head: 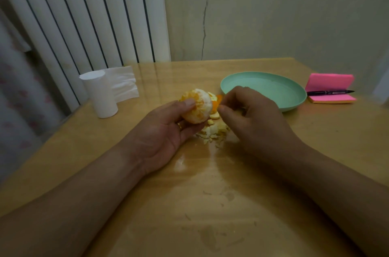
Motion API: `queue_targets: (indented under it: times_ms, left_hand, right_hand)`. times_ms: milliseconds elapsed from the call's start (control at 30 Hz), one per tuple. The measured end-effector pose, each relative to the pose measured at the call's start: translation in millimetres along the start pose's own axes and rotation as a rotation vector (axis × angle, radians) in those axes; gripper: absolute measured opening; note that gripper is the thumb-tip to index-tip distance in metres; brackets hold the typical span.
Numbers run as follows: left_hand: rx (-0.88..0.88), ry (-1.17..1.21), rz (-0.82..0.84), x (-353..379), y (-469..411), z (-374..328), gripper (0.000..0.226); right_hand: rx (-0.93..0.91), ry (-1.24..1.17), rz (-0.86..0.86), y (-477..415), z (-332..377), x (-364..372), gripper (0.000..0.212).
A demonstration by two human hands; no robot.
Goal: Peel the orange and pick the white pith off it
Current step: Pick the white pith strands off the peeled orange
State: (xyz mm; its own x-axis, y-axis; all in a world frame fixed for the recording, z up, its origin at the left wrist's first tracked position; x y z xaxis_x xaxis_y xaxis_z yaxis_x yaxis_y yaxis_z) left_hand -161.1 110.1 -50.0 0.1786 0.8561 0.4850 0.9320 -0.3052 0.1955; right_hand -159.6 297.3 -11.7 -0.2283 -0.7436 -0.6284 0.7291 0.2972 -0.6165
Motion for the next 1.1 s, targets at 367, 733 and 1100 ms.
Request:
queue_targets:
  times_ms: [367,733,1100]
  left_hand:
    - [0.061,-0.09,-0.041,1,1,-1,0.055]
    - [0.069,-0.033,-0.075,-3,-1,-2,0.066]
    - [0.087,-0.11,-0.087,2,4,-1,0.056]
  right_hand:
    - [0.121,-0.333,0.074,6,7,15,0.023]
    - [0.048,0.01,0.127,2,-2,13,0.025]
    - [-0.015,-0.129,-0.053,3,14,2,0.014]
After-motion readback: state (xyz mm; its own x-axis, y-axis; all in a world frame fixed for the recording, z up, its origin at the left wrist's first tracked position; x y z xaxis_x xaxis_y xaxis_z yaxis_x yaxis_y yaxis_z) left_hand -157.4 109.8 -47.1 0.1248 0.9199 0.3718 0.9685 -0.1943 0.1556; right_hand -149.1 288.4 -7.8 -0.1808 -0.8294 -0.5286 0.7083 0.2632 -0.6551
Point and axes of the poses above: each hand's wrist, its own y-axis away from the middle knuckle, its own x-axis out of the palm, z = x × y, the point moved 6 cm from there along -y, towards the middle knuckle, and after that the axes turned 11 degrees about -x, right-handed, at the moved point
